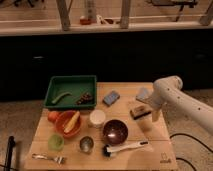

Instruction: Wipe purple bowl with eraser

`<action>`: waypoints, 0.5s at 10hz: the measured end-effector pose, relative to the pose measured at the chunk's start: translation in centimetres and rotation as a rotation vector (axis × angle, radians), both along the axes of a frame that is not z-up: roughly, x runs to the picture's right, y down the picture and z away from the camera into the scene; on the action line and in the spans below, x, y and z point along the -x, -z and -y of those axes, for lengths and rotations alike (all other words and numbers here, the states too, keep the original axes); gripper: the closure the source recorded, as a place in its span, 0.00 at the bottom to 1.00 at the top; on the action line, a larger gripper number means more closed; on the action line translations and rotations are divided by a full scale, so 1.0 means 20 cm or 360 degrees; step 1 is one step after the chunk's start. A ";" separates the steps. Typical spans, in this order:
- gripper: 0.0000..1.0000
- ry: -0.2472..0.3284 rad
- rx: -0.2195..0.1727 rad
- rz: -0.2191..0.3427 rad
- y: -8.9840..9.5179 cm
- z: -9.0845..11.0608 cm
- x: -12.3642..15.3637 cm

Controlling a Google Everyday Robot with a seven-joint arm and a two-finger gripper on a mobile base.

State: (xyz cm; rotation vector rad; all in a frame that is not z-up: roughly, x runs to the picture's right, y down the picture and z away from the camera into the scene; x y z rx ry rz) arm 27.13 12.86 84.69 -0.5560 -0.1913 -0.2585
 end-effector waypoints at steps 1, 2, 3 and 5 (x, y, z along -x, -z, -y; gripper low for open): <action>0.20 0.0019 0.0002 0.0060 0.01 0.03 0.02; 0.20 0.0029 0.0020 0.0107 0.00 0.02 0.02; 0.20 0.0040 0.0032 0.0150 -0.03 0.00 0.03; 0.20 0.0058 0.0084 0.0201 -0.11 -0.06 0.05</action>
